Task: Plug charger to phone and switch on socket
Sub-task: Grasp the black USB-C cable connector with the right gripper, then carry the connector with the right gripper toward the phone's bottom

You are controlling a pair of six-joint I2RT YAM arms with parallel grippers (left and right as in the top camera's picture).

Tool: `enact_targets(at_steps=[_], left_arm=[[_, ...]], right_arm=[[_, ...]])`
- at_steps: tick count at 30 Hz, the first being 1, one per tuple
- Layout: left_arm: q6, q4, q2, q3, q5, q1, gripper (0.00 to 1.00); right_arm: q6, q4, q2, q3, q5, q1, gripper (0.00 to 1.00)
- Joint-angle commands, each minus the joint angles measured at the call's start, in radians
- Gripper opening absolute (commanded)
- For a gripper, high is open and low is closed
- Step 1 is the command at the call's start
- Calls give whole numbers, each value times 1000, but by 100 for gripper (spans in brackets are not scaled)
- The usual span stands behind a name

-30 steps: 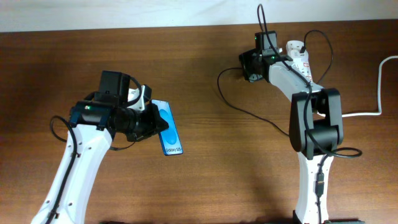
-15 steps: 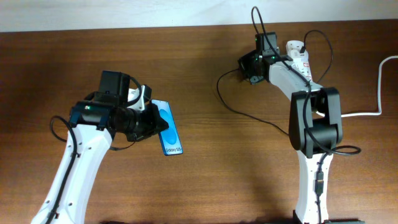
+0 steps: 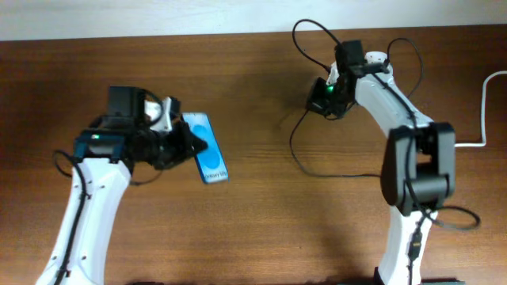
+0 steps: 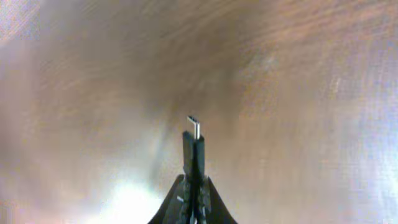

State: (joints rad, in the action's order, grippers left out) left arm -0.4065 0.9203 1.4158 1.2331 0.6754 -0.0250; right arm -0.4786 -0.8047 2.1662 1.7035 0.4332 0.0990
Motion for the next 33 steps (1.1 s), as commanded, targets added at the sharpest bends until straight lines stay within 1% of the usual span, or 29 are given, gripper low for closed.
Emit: enact_targets(at_steps=[1, 2, 5, 7, 8, 10, 12, 14, 17, 22, 25, 29, 32, 33], left_arm=[[51, -65, -24, 9, 224, 82, 0], [69, -87, -21, 9, 277, 108, 0], [86, -116, -8, 9, 338, 142, 0], [153, -138, 7, 9, 404, 147, 0], [167, -149, 18, 9, 433, 147, 0], [173, -173, 45, 9, 476, 147, 0], [173, -201, 66, 9, 519, 147, 0], [173, -225, 82, 9, 546, 147, 0], [173, -224, 90, 9, 544, 147, 0], [158, -210, 90, 9, 534, 147, 0], [92, -161, 90, 9, 534, 147, 0], [92, -132, 90, 9, 535, 147, 0], [81, -113, 90, 9, 534, 147, 0], [81, -111, 90, 9, 534, 147, 0]], right_arm=[[225, -111, -144, 2, 111, -1, 4], [261, -164, -175, 2, 129, -2, 4], [359, -262, -229, 2, 193, -2, 4], [449, -347, -266, 2, 274, -1, 4], [497, -383, -278, 2, 317, -1, 4], [615, -490, -303, 2, 417, 1, 4], [689, -572, -315, 2, 452, 10, 5], [717, -624, -319, 2, 452, 23, 5], [776, -709, -323, 2, 453, 62, 5], [816, -808, -371, 2, 454, 126, 5], [834, -851, -445, 2, 454, 156, 5], [834, -893, -551, 1, 454, 182, 4], [832, -894, -637, -2, 454, 206, 5], [809, -894, -677, -4, 453, 218, 5]])
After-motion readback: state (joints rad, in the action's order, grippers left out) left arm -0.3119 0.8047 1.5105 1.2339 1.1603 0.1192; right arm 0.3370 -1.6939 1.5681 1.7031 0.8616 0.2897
